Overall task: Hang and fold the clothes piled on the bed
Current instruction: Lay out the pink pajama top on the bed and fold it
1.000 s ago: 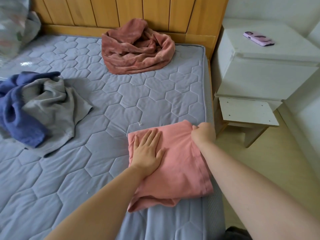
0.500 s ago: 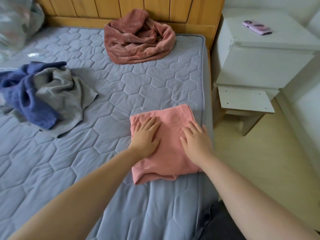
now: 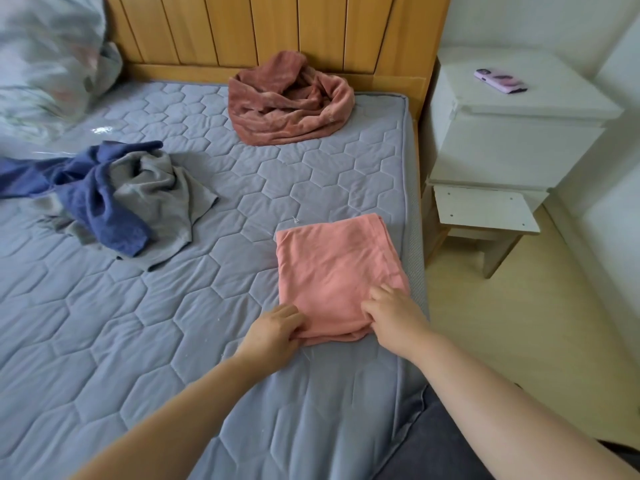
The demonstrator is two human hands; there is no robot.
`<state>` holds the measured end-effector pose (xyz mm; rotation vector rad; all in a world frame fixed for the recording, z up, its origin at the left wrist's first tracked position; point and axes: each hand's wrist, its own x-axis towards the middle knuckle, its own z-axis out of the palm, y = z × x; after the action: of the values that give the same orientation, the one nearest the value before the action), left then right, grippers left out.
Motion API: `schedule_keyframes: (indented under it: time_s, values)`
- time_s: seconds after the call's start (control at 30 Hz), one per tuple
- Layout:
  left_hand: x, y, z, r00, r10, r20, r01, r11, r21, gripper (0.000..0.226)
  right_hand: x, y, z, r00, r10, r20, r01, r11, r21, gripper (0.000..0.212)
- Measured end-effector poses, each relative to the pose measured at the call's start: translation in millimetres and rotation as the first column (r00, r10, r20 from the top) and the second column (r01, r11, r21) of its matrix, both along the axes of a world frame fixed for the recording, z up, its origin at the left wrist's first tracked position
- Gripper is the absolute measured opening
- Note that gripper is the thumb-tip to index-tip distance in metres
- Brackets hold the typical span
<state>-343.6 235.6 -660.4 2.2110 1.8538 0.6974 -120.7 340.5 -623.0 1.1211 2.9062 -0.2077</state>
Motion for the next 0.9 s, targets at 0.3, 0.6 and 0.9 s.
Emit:
schedule_keyframes:
  time_s: [0.3,0.6,0.9]
  values:
    - [-2.3,-5.2,9.3,0.872,0.347,0.345,-0.297,0.936,-0.19,0.012,3.6,-4.4,7.5,0.913,-0.09,-0.399,0.142,0.984,0.104,0.027]
    - [1.7,-5.7,17.7,0.994,0.111,-0.012,-0.111,0.994,-0.012,0.042,-17.5,-18.1,-16.3,0.999,0.042,0.002,-0.042,0.997,0.066,0.039]
    - [-2.3,-7.3,7.2,0.998,0.0,-0.06,0.0,1.0,0.009,0.018,-7.4,-7.2,-11.7,0.998,0.01,-0.067,-0.014,0.998,-0.06,0.021]
